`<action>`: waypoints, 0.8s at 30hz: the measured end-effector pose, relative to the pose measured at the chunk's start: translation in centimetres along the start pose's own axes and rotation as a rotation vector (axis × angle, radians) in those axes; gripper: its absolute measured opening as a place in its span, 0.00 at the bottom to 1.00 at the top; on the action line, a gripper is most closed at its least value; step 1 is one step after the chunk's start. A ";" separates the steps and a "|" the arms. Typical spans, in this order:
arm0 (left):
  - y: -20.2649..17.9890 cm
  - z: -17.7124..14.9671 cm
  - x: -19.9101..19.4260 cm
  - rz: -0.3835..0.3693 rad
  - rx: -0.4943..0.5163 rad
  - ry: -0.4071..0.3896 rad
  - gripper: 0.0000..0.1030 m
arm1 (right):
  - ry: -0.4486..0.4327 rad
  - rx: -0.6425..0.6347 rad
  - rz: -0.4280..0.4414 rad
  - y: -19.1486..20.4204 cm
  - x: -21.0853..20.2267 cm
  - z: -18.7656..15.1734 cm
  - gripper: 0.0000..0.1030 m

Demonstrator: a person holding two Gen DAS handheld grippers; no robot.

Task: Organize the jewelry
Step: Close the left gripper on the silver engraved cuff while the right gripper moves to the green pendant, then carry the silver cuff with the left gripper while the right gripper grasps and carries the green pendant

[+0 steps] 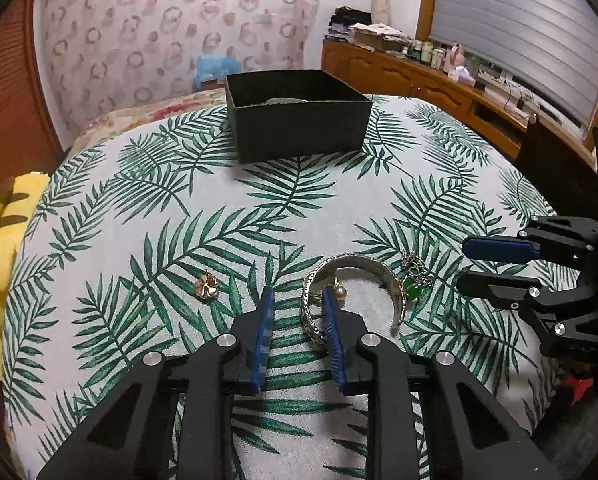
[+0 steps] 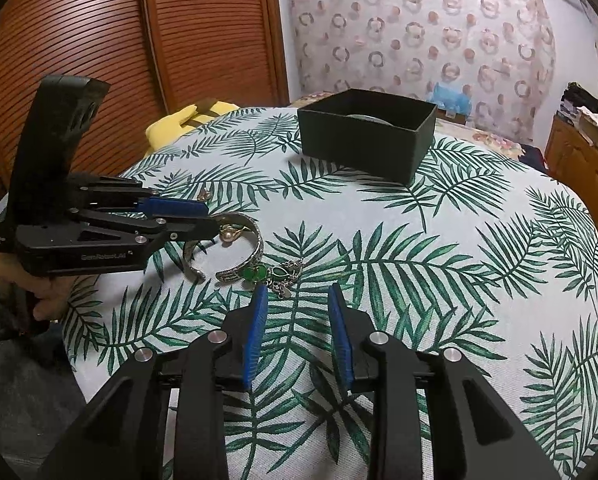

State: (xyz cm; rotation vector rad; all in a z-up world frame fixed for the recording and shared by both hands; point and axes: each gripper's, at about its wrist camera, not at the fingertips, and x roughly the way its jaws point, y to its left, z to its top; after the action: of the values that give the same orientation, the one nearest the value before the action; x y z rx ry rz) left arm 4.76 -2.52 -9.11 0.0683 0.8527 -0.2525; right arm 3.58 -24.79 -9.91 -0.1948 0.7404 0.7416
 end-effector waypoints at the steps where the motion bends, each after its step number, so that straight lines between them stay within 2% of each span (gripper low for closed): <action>1: -0.1 0.0 0.0 0.004 0.002 0.002 0.20 | -0.001 0.000 0.000 0.0 0.0 0.0 0.32; 5: -0.1 -0.2 0.1 -0.002 0.005 0.006 0.07 | 0.000 -0.001 0.000 0.0 0.1 0.0 0.33; 9: -0.1 -0.3 -0.3 -0.001 0.002 -0.007 0.04 | 0.001 -0.001 0.000 0.0 0.1 0.0 0.33; 24: 1.3 -0.3 -3.4 -0.008 -0.066 -0.125 0.04 | 0.021 -0.043 0.020 0.6 0.5 0.9 0.32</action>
State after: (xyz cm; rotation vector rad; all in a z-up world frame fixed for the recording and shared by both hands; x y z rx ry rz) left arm 2.73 -0.51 -6.75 -0.0122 0.7367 -0.2334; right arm 3.93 -23.74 -9.58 -0.2354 0.7477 0.7757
